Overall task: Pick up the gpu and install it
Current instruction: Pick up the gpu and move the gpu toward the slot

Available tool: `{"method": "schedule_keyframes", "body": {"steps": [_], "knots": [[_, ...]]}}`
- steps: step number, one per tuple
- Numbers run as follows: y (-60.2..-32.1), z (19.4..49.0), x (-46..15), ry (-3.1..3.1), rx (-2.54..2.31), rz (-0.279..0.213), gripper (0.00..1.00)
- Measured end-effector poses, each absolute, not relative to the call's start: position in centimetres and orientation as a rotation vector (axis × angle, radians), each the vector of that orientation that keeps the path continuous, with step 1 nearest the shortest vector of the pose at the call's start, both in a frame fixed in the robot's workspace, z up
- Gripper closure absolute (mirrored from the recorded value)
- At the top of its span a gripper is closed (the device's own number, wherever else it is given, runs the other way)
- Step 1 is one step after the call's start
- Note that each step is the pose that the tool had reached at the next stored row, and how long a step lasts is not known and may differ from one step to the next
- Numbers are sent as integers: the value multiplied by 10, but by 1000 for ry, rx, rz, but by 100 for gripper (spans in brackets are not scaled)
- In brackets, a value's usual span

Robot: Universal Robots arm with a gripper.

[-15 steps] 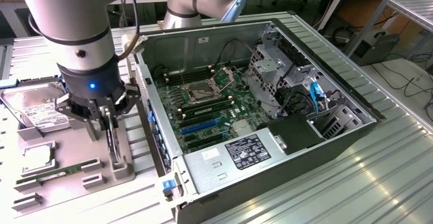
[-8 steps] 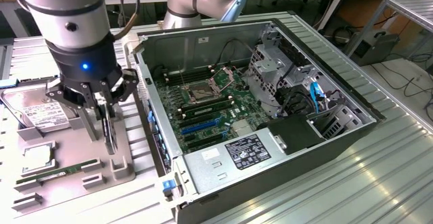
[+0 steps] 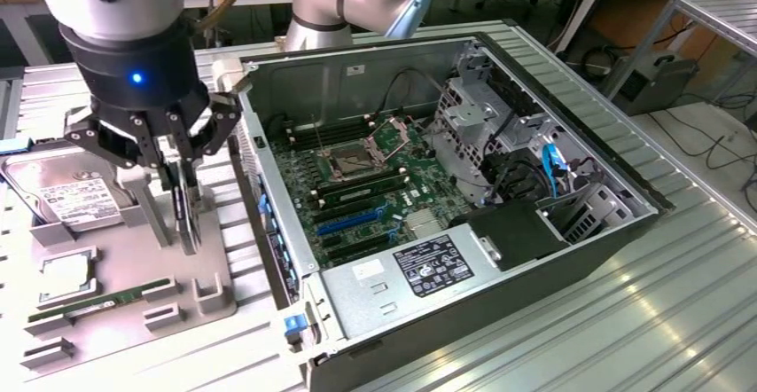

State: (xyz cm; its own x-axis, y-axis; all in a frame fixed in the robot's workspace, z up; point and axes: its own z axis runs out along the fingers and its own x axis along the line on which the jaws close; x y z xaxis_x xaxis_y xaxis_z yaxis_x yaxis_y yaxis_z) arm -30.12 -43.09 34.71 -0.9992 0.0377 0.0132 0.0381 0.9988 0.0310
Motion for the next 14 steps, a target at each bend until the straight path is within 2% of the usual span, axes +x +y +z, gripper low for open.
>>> {"method": "schedule_keyframes", "body": {"steps": [14], "knots": [[-431,388,-281,-3132,-60,-49,74]]}}
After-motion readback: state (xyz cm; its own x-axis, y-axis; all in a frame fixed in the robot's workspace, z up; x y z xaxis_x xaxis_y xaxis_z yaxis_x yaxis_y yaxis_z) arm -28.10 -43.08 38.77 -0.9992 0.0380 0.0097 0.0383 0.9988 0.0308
